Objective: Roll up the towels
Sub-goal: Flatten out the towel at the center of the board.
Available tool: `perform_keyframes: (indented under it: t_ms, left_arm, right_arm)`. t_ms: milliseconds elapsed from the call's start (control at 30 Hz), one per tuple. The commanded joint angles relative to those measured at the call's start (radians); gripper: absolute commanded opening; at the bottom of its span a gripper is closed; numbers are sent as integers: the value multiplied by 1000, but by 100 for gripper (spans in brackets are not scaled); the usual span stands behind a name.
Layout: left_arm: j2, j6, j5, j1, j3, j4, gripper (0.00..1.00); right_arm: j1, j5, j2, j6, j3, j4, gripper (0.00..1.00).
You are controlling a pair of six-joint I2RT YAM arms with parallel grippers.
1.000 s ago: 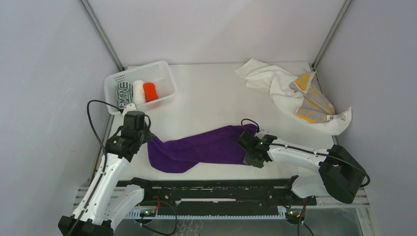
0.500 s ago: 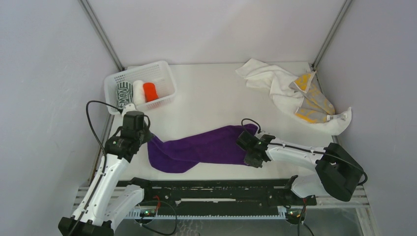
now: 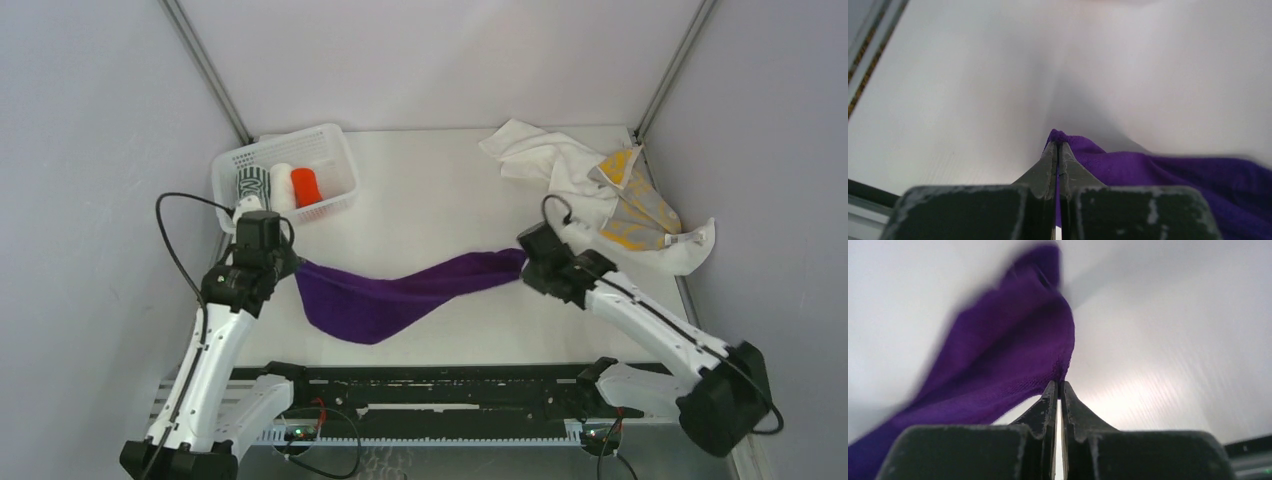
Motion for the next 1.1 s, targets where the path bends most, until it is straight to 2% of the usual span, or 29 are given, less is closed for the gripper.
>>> perform_keyframes:
  t_ms: [0, 167, 267, 500, 733, 900, 1067]
  left_arm:
    - [15, 35, -38, 17, 230, 18, 0]
    - [8, 32, -29, 19, 384, -11, 0]
    - [-41, 29, -15, 18, 427, -33, 0]
    - [-235, 16, 37, 19, 455, -134, 0]
    - [-355, -13, 109, 20, 487, -298, 0]
    - [-336, -34, 143, 19, 415, -294, 0]
    - [-210, -69, 183, 19, 206, -120, 1]
  right_arm:
    - [-175, 67, -152, -248, 142, 33, 0]
    - [-366, -92, -262, -424, 255, 73, 0]
    - [-419, -169, -339, -484, 305, 67, 0]
    - [-453, -264, -550, -539, 367, -41, 0]
    - [-454, -350, -663, -544, 452, -170, 0]
    - [-454, -353, -620, -514, 474, -212, 0]
    - [-454, -281, -485, -506, 342, -148, 0]
